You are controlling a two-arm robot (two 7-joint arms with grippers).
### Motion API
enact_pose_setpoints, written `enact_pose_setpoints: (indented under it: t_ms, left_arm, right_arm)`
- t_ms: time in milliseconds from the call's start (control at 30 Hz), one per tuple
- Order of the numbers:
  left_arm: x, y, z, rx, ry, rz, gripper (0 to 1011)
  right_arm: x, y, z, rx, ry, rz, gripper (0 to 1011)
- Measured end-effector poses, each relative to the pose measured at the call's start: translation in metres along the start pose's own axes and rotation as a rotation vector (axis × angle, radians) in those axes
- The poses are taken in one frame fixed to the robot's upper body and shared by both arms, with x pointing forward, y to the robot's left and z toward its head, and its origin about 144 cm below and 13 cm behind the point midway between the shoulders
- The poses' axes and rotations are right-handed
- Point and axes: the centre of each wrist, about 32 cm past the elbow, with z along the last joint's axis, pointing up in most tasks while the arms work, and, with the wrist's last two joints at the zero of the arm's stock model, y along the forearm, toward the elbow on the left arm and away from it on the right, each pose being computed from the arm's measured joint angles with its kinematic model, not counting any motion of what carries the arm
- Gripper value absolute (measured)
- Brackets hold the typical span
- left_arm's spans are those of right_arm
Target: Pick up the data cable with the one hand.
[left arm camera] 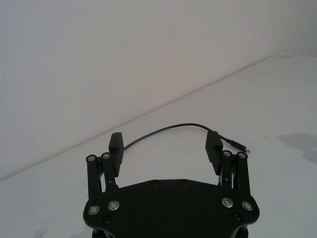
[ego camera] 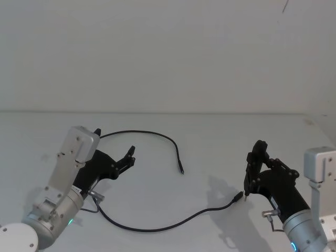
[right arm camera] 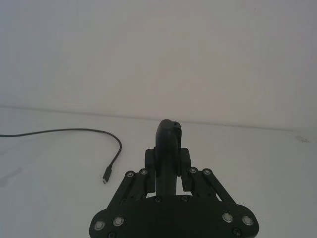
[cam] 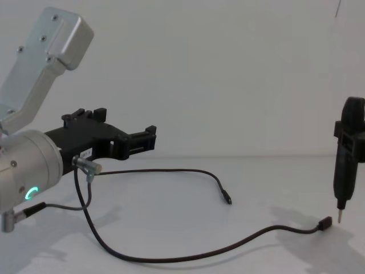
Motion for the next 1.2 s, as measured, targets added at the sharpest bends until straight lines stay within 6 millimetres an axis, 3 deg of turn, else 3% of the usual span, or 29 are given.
enact_pose_setpoints:
  t_ms: [1200]
  left_arm:
    - [0.0016,-0.0005,0.0020,0.000,-0.004,-0.017,1001]
  right_arm:
    - [-0.0003,0.0001,0.0000,0.000,0.000,-0.002,279]
